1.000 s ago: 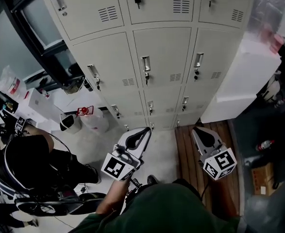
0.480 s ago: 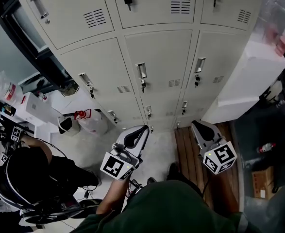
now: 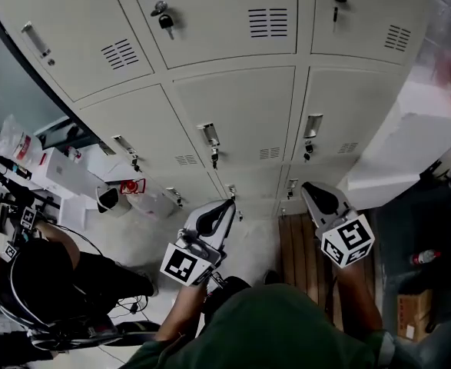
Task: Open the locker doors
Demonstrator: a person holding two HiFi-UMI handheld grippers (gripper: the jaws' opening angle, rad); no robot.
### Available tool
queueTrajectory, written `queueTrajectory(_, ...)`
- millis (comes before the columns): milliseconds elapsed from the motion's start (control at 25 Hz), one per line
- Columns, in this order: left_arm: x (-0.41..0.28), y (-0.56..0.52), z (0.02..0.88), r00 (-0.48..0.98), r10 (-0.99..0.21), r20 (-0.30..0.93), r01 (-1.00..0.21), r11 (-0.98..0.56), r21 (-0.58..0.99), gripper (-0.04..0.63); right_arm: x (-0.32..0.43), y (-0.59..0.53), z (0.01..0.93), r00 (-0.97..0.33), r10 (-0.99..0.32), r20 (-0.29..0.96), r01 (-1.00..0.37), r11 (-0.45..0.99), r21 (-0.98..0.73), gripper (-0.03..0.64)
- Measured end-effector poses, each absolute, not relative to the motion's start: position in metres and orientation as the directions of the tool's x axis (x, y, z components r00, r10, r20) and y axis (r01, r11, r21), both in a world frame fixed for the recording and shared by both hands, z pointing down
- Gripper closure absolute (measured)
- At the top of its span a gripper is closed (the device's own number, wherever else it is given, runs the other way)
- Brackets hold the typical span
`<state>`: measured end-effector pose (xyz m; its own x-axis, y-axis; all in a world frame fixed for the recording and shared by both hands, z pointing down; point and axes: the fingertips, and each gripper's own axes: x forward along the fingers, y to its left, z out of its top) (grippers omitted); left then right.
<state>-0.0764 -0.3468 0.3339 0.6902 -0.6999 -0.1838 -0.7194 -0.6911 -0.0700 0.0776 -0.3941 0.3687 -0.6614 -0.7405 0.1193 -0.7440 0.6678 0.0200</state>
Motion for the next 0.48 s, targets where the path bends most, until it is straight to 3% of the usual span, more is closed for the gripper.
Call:
queueTrajectory(240, -0.061, -0.371, 0.342, 0.678, -0.719, -0.154, -0.732, -0.679, -0.055, 0.595, 0.096, -0.441, 0.373, -0.651, -0.748, 0.128, -0.752, 0.659, 0.024, 0.612)
queueTrajectory(480, -0.054, -0.401, 0.344, 0.691, -0.707, -0.152, -0.719, -0.693, -0.047, 0.595, 0.109, -0.500, 0.374, -0.588, -0.796, 0.144, -0.797, 0.600, 0.062, 0.554)
